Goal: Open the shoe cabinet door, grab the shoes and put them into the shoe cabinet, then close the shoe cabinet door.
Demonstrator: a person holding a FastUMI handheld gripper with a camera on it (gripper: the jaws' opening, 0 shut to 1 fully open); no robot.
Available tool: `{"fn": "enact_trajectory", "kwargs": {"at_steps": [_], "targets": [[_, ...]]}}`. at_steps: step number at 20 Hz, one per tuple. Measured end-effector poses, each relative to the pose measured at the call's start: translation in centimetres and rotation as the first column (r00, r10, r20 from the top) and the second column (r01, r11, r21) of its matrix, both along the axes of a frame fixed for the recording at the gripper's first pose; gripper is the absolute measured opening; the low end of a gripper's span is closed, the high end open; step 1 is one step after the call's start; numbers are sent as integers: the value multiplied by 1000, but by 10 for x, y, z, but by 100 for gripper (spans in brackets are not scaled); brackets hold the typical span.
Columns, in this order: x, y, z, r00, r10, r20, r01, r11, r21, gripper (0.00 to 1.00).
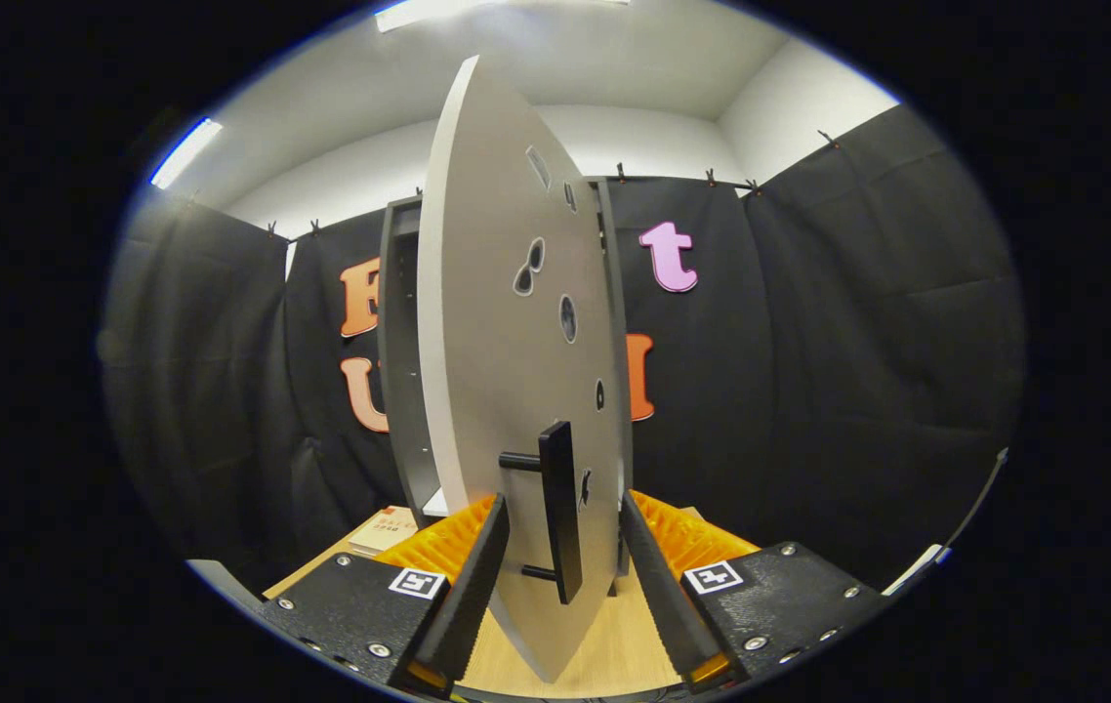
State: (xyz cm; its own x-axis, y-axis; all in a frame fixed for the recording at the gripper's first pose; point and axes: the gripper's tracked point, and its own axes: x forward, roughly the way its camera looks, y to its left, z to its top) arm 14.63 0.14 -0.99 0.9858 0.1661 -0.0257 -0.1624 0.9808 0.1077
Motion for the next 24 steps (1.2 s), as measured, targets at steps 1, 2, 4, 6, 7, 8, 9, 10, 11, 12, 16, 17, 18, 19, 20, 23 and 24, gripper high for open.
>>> {"fn": "enact_trajectory", "kwargs": {"at_steps": [1, 2, 4, 6, 7, 8, 9, 10, 11, 12, 16, 17, 18, 19, 20, 23, 24], "targets": [[2, 6, -2, 1000, 18, -4, -18, 1000, 13, 75], [6, 12, -2, 999, 32, -5, -32, 999, 24, 75], [11, 17, -3, 999, 53, 1, -53, 998, 35, 75], [9, 18, -4, 997, 77, 2, -77, 996, 43, 75], [10, 20, -3, 996, 89, 3, -89, 995, 46, 75], [11, 22, -4, 995, 104, 5, -104, 993, 49, 75], [12, 24, -4, 993, 118, 4, -119, 991, 55, 75], [12, 26, -4, 991, 135, 3, -135, 989, 60, 75], [14, 28, -6, 989, 151, 3, -151, 987, 63, 75], [13, 31, -6, 986, 169, -1, -168, 984, 66, 76], [19, 35, -10, 979, 203, 9, -203, 979, 33, 78], [21, 33, -12, 981, 195, 6, -195, 981, 16, 79], [21, 33, -13, 980, 199, 7, -199, 980, 2, 80], [21, 34, -12, 977, 211, 8, -211, 977, -5, 81], [22, 34, -12, 976, 216, 9, -216, 976, -13, 81], [25, 34, -11, 976, 219, 11, -219, 975, -36, 86], [25, 34, -11, 976, 218, 9, -218, 975, -46, 87]]}}
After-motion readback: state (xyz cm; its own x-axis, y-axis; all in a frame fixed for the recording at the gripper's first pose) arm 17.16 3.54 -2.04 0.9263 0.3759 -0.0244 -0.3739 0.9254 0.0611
